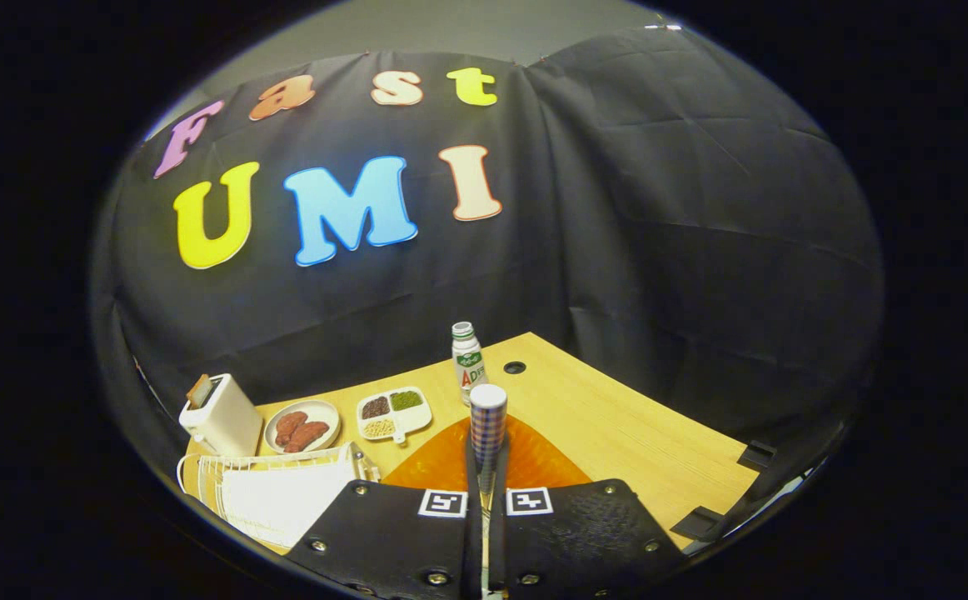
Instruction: Take the plate from the dish rack, then take the spoon from the basket and place it into the plate.
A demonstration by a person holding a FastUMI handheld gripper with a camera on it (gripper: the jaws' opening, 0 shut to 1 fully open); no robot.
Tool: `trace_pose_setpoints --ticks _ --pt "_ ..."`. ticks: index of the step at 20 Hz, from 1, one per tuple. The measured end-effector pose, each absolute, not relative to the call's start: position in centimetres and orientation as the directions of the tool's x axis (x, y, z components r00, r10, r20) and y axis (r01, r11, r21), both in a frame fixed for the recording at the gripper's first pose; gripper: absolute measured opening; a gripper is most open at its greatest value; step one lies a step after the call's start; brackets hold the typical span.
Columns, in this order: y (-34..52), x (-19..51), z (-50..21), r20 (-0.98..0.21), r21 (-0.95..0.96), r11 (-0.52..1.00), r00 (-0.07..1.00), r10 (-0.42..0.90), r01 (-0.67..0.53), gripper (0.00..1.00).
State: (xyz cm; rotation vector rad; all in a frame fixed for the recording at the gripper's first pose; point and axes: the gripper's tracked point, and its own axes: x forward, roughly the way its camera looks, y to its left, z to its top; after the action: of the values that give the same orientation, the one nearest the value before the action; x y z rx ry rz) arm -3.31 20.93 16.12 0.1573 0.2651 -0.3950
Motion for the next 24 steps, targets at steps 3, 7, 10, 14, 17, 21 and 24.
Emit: trace_pose_setpoints --ticks 3,7,10,14,17,21,24 --pt "24.4 -4.5 15.3 -0.301 0.082 0.939 0.906 -0.297 0.334 0.03" --pt "28.4 -6.3 13.3 -0.335 0.06 0.964 0.915 -0.224 0.258 0.03" --pt "30.7 -7.8 10.8 -0.373 0.039 0.978 0.911 -0.176 0.205 0.03" --pt "32.4 -8.9 7.8 -0.418 0.007 0.987 0.897 -0.144 0.161 0.03" --pt "33.2 -9.6 5.6 -0.45 0.022 0.989 0.885 -0.123 0.149 0.03" --pt "33.5 -10.2 3.1 -0.494 0.048 0.985 0.861 -0.119 0.164 0.04" --pt "33.7 -10.5 2.0 -0.516 0.067 0.984 0.85 -0.105 0.163 0.08"
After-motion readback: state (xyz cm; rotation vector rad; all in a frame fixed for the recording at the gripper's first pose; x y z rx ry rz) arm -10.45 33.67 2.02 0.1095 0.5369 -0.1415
